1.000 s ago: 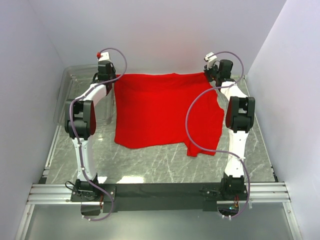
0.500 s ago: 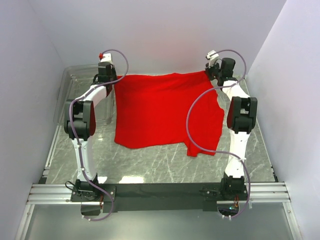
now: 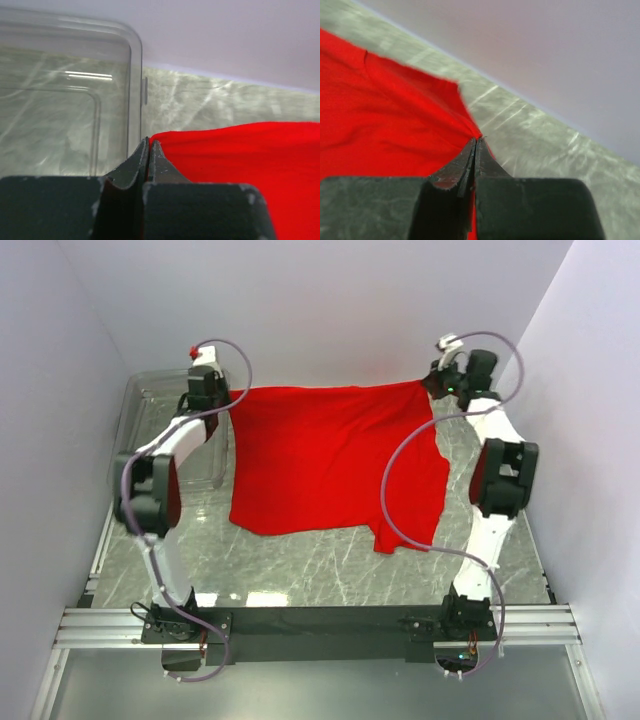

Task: Fold and stack the t-shirts
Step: Flatten out the T-shirt at the center of the board.

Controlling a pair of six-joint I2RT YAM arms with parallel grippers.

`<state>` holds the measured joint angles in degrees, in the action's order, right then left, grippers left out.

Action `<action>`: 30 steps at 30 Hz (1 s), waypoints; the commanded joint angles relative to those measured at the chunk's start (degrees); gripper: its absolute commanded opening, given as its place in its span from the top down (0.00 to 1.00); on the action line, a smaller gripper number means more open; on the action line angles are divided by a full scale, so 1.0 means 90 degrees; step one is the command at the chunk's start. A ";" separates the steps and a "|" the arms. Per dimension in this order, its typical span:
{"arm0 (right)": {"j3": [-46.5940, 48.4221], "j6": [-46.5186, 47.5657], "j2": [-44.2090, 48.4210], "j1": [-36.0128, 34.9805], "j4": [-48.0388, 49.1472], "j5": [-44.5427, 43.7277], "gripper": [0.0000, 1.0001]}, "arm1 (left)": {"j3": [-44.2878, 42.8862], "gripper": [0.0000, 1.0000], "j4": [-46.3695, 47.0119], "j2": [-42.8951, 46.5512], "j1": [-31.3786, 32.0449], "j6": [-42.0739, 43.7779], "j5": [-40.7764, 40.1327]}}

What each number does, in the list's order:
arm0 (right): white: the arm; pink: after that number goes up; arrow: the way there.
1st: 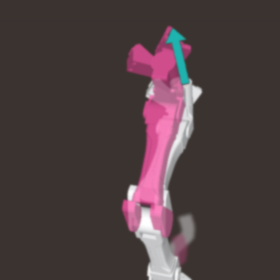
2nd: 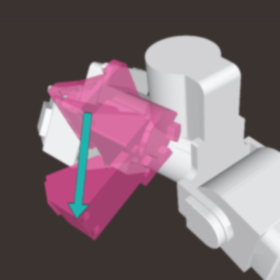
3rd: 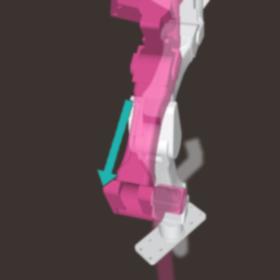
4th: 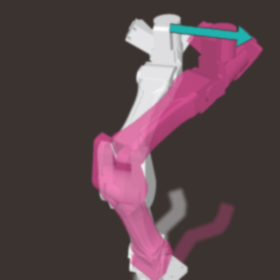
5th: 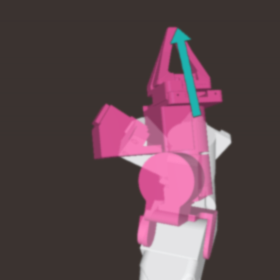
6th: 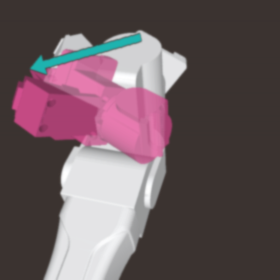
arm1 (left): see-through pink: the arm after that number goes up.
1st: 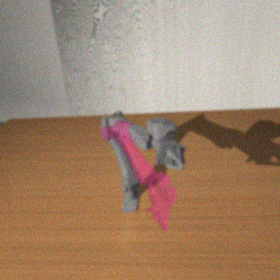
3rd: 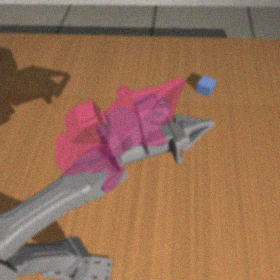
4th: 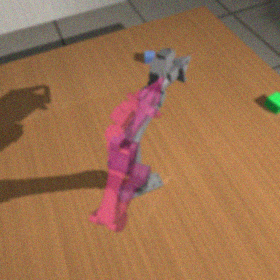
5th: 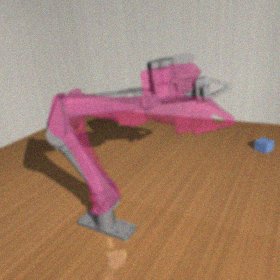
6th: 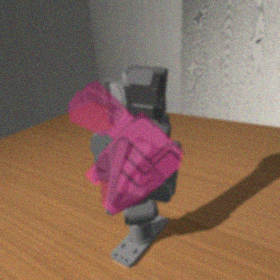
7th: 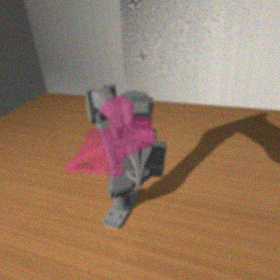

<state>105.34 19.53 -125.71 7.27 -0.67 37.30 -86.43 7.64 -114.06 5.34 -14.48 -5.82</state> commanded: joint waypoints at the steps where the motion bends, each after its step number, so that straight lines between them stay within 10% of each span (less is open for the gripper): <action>1: -0.0295 -0.0490 0.1960 0.0530 -0.0354 0.1284 1.00 | 0.0888 0.99 0.0908 0.2051 0.0012 -0.0129 0.0159; 13: -0.2858 -0.0352 0.7888 0.1369 -0.1547 0.2604 1.00 | 0.2339 0.99 -0.0008 0.7034 0.0021 -0.0559 0.0598; 21: -0.1306 -0.1982 0.9035 0.1634 -0.0875 0.1737 1.00 | 0.0514 0.99 -0.0556 0.7547 0.0021 -0.0462 0.0803; 30: -0.1438 -0.1381 0.9240 0.1634 -0.1798 0.0574 1.00 | 0.0724 0.99 -0.0507 0.7313 0.0012 -0.0773 0.1271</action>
<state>95.81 4.75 -41.91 21.61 -10.44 49.12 -82.30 4.36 -46.02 5.69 -19.49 2.22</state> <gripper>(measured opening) 0.006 0.015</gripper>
